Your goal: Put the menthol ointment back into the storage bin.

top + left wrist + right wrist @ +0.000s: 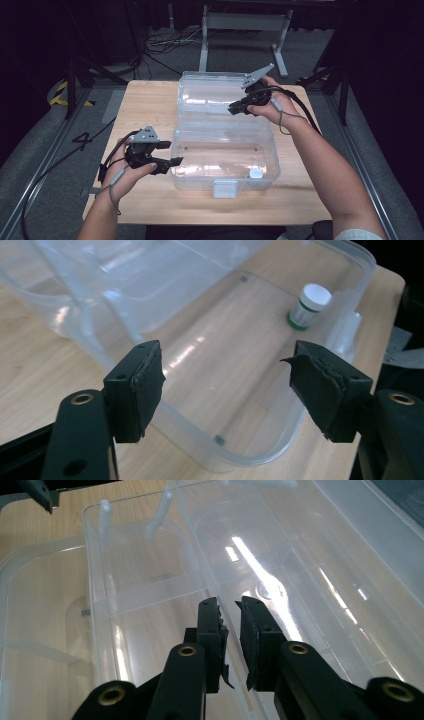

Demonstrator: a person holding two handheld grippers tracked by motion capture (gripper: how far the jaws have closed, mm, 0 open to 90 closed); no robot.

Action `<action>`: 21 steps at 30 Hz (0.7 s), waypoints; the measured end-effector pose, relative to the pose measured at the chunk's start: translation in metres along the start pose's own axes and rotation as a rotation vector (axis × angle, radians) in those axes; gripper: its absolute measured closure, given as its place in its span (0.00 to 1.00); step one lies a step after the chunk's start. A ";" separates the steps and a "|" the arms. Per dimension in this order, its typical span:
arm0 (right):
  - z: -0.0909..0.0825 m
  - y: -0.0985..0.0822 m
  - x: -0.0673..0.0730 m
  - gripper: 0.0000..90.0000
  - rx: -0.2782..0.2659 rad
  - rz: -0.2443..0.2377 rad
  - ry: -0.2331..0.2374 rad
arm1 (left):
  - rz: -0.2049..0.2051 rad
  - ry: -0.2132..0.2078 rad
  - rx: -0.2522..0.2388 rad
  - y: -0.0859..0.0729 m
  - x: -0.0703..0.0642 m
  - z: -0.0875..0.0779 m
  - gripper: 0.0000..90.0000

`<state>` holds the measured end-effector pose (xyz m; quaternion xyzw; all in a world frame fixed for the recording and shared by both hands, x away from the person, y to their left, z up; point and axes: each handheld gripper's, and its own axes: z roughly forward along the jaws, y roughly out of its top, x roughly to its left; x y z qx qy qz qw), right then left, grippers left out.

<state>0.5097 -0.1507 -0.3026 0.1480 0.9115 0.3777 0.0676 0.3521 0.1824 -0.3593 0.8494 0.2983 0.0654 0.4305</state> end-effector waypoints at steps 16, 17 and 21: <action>0.000 0.000 0.000 0.88 0.001 0.005 -0.004 | 0.054 -0.127 0.044 -0.018 -0.023 0.044 0.39; 0.000 0.000 0.000 0.88 0.000 0.004 -0.004 | 0.061 -0.130 0.049 -0.017 -0.023 0.045 0.40; 0.000 -0.001 0.000 0.88 -0.001 0.004 -0.003 | 0.076 -0.142 0.066 -0.018 -0.026 0.050 0.43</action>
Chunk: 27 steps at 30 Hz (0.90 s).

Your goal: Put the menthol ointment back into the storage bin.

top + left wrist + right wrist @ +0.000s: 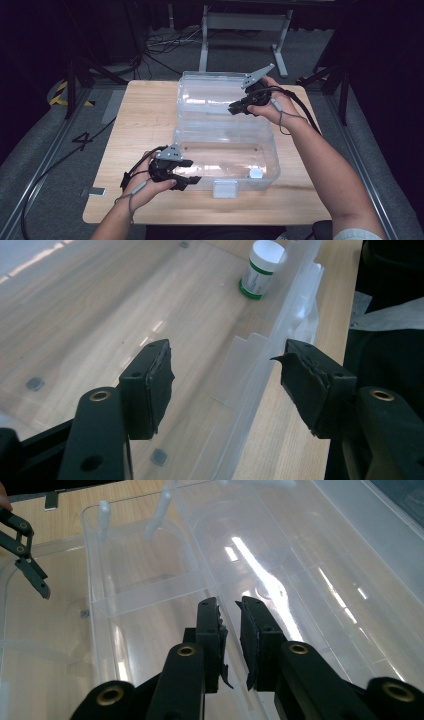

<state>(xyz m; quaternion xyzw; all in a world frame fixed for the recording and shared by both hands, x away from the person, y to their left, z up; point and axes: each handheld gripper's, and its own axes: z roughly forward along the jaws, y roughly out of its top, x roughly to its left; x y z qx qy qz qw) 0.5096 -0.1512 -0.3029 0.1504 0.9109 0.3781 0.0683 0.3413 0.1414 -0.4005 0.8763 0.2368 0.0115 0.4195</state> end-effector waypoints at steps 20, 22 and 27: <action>0.000 -0.002 -0.001 0.88 -0.010 0.012 0.008 | 0.056 -0.025 0.115 -0.003 -0.005 0.011 0.74; 0.000 -0.002 -0.001 0.88 -0.010 0.011 0.008 | 0.060 -0.011 0.125 -0.003 -0.006 0.012 0.80; 0.000 -0.002 -0.001 0.88 -0.011 0.013 0.008 | 0.072 0.001 0.134 -0.003 -0.007 0.012 0.80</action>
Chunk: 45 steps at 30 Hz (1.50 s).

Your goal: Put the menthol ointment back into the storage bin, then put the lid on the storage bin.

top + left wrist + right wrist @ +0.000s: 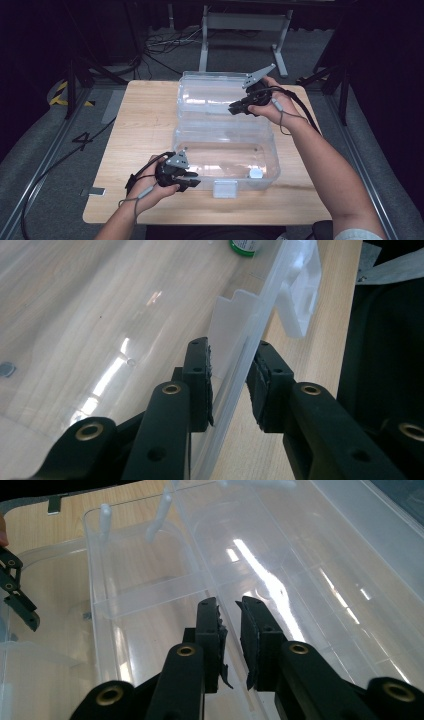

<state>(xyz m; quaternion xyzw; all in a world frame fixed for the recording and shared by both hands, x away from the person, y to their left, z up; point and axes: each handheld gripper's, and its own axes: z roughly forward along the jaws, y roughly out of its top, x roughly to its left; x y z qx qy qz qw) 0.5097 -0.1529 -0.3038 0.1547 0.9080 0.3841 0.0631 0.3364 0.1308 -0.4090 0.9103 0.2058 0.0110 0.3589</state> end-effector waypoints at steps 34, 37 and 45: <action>-0.005 -0.004 0.009 0.93 -0.037 -0.007 0.026 | -0.017 0.020 0.009 0.000 -0.003 0.001 0.80; -0.006 -0.005 0.011 0.93 -0.038 -0.010 0.026 | -0.017 0.021 0.011 0.000 -0.003 0.001 0.80; -0.011 -0.006 0.020 0.94 -0.043 -0.023 0.021 | -0.020 0.014 0.016 0.001 -0.002 0.001 0.80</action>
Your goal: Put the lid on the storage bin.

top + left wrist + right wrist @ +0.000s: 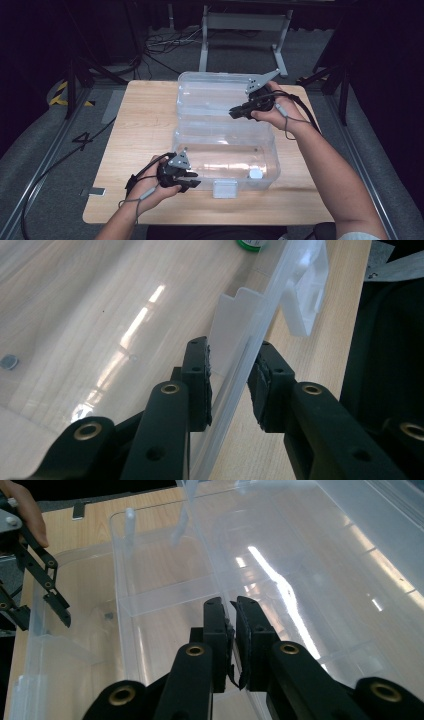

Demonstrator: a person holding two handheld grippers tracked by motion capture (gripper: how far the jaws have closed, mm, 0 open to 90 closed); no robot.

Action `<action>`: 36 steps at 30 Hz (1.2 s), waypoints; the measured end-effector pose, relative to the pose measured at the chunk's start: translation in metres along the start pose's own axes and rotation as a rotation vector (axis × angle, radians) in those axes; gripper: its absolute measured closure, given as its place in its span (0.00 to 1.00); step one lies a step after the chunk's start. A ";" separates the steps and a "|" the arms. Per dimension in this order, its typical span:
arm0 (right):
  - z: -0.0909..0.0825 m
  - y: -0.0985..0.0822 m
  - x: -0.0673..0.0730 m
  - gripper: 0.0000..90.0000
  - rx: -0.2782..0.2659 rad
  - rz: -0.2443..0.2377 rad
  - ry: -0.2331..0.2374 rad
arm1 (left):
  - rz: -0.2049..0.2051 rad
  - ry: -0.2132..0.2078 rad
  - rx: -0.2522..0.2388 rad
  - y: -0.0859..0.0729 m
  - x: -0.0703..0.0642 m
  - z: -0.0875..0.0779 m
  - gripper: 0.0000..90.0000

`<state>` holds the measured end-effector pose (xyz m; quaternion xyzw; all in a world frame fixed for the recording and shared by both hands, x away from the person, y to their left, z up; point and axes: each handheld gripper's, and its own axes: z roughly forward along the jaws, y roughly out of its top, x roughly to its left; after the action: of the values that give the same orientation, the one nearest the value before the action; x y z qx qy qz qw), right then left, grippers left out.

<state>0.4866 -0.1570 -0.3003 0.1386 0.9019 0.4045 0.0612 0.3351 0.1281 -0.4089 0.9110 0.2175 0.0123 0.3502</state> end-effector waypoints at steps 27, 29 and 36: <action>-0.012 -0.004 0.030 0.95 -0.005 -0.045 0.013 | -0.006 0.001 0.015 0.002 0.000 0.000 0.80; -0.012 -0.005 0.032 0.95 -0.006 -0.047 0.015 | -0.005 0.004 0.011 0.001 0.000 0.000 0.80; -0.013 -0.006 0.038 0.95 -0.003 -0.058 0.018 | -0.009 0.008 0.008 0.001 -0.001 0.000 0.79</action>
<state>0.4463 -0.1588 -0.2957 0.1084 0.9055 0.4051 0.0649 0.3348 0.1272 -0.4088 0.9114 0.2229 0.0137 0.3457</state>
